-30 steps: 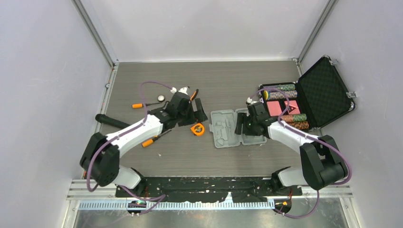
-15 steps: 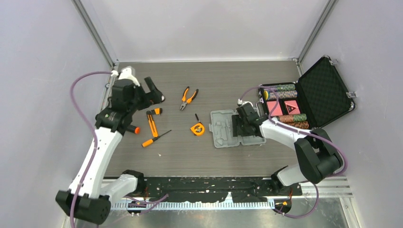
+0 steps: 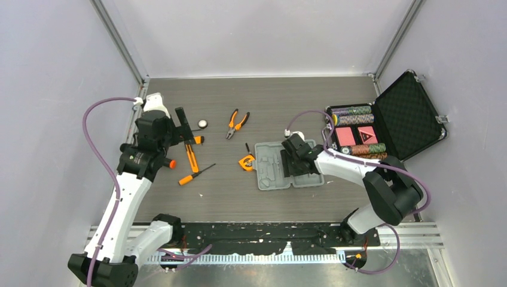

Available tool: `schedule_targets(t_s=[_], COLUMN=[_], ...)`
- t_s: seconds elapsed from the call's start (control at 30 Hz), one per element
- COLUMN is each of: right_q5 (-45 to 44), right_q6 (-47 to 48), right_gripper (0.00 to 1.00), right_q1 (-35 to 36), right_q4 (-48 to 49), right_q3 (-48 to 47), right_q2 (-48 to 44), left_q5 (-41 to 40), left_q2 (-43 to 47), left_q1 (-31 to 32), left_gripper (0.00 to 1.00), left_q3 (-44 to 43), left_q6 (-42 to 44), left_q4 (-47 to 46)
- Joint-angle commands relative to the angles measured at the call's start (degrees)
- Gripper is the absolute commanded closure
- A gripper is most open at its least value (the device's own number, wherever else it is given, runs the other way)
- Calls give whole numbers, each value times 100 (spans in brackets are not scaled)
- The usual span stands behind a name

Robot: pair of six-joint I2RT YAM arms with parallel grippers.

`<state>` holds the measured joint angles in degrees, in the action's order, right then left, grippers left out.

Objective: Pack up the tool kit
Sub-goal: Move the toolbox to the center of the board.

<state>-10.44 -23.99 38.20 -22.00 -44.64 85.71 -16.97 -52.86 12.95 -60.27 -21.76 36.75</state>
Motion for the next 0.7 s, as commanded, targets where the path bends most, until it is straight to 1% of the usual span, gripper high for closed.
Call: schedule_targets(t_s=[0.0,0.1,0.27,0.33,0.43,0.67], right_q5=[182,189,214,73,-330,-493], right_q6=[-436,-605,-753,-808,-866,-849], right_gripper=[46,49,50,50,50,50], right_q1=[313,464,670,687,646,227], right_q4=[-130,-88,-63,-111,-313,-327], right_q3=[-400,-739,-1141,-1178,-1017,-260], right_q2=[289,513,871,908,816,343], left_q5=[-175,-208,-249,-245,-237,-156], left_q2=[141,188,202,200,193,119], left_q1=[-17,-20,-20,-17,-21,-21], left_gripper=[0,1,0,0,0,1], left_q3=[-42,0,26,35,55,64], left_q6=[170,179,185,186,176,188], left_q4=[-78,-103,-133,-146,-165,-189])
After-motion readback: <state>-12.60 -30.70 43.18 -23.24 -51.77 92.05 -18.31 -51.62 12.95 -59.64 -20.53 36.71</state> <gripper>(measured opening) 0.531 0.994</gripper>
